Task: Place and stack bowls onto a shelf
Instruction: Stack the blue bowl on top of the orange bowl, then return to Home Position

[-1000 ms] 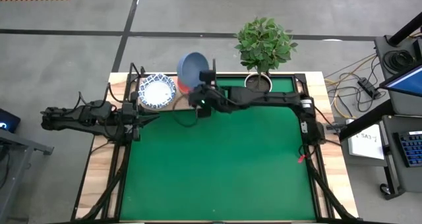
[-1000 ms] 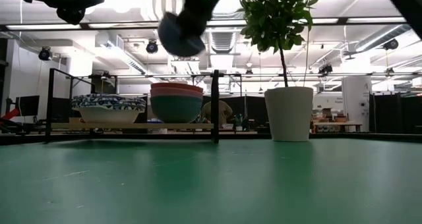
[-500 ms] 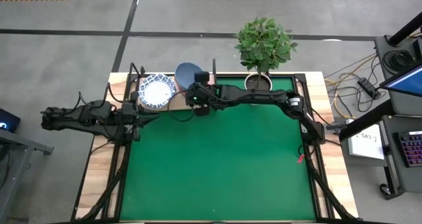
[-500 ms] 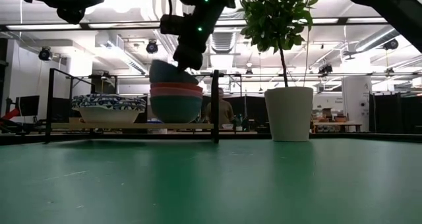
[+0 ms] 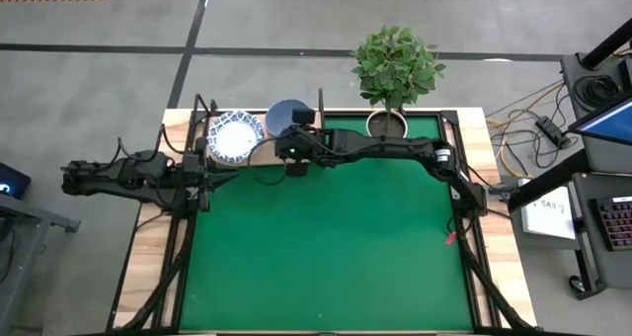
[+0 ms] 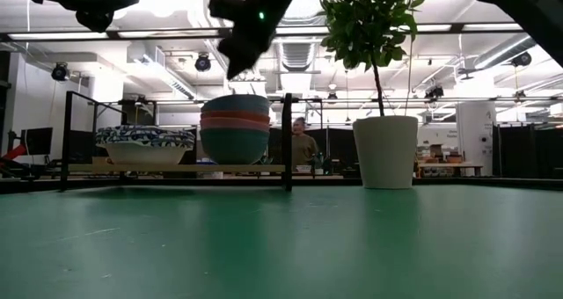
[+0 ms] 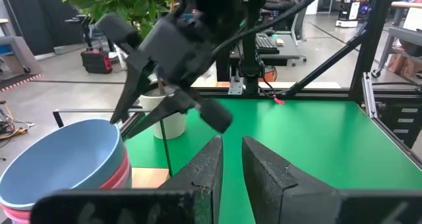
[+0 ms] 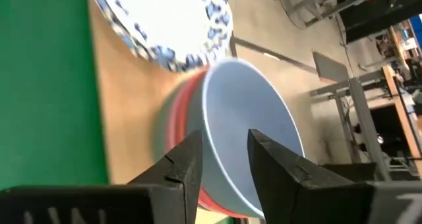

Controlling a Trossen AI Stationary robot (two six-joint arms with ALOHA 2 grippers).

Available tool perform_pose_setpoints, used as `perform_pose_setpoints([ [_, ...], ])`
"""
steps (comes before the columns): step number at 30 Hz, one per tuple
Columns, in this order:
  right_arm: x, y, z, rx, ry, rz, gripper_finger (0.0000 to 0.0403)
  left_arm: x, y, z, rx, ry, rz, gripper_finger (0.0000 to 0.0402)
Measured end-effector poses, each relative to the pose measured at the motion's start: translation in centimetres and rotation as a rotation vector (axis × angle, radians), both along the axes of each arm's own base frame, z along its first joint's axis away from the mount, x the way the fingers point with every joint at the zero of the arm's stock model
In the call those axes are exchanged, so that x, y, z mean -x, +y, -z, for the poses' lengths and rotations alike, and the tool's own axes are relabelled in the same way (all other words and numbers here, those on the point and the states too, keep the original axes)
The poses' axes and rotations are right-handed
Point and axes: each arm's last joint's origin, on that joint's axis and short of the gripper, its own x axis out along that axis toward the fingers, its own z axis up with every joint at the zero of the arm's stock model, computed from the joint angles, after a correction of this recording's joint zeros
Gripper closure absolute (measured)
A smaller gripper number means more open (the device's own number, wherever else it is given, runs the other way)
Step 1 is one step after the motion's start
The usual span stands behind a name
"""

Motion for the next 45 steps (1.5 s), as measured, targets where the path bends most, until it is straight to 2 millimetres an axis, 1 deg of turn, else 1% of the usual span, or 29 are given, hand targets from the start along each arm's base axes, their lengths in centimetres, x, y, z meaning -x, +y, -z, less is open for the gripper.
perform_pose_setpoints([
  [4, -0.3, 1.2, -1.4, -0.025, -0.087, -0.001, 0.0292, 0.0, 0.0, 0.0, 0.000, 0.000, 0.000, 0.0361],
  [6, -0.6, 1.2, -1.9, -0.056, -0.173, 0.027, 0.0295, 0.0, 0.0, 0.0, 0.000, 0.000, 0.000, 0.0361],
  [8, -0.6, 0.7, -1.7, -0.078, -0.214, 0.061, 0.0307, 0.0, 0.0, 0.0, 0.000, 0.000, 0.000, 0.0361],
  [10, -0.6, -0.4, -1.1, -0.095, -0.232, 0.097, 0.0330, 0.0, 0.0, 0.0, 0.000, 0.001, 0.000, 0.0361],
  [14, -0.4, -3.2, 0.5, -0.158, -0.279, 0.186, 0.0384, 0.0, 0.0, 0.1, -0.001, 0.011, 0.000, 0.0361],
  [17, -0.3, -4.5, 1.7, -0.207, -0.311, 0.213, 0.0389, 0.0, 0.0, 0.1, -0.002, 0.015, 0.001, 0.0361],
  [21, -0.5, -4.7, 3.1, -0.215, -0.341, 0.219, 0.0390, 0.0, 0.0, 0.1, -0.002, 0.015, 0.000, 0.0361],
  [26, -0.6, -4.7, 4.1, -0.221, -0.385, 0.232, 0.0390, 0.0, 0.0, 0.1, -0.002, 0.014, 0.000, 0.0361],
  [33, -0.5, -4.7, 5.5, -0.252, -0.395, 0.263, 0.0390, 0.0, 0.0, 0.1, -0.002, 0.014, 0.001, 0.0361],
  [36, -0.5, -4.7, 5.4, -0.246, -0.406, 0.256, 0.0390, 0.0, 0.0, 0.1, -0.002, 0.014, 0.000, 0.0361],
  [41, -0.5, -4.7, 3.8, -0.224, -0.441, 0.247, 0.0391, 0.0, 0.0, 0.1, -0.002, 0.013, 0.000, 0.0361],
  [45, 0.0, -5.0, 2.9, -0.133, -0.451, 0.325, 0.0391, 0.0, 0.0, 0.1, -0.002, 0.013, 0.000, 0.0361],
])
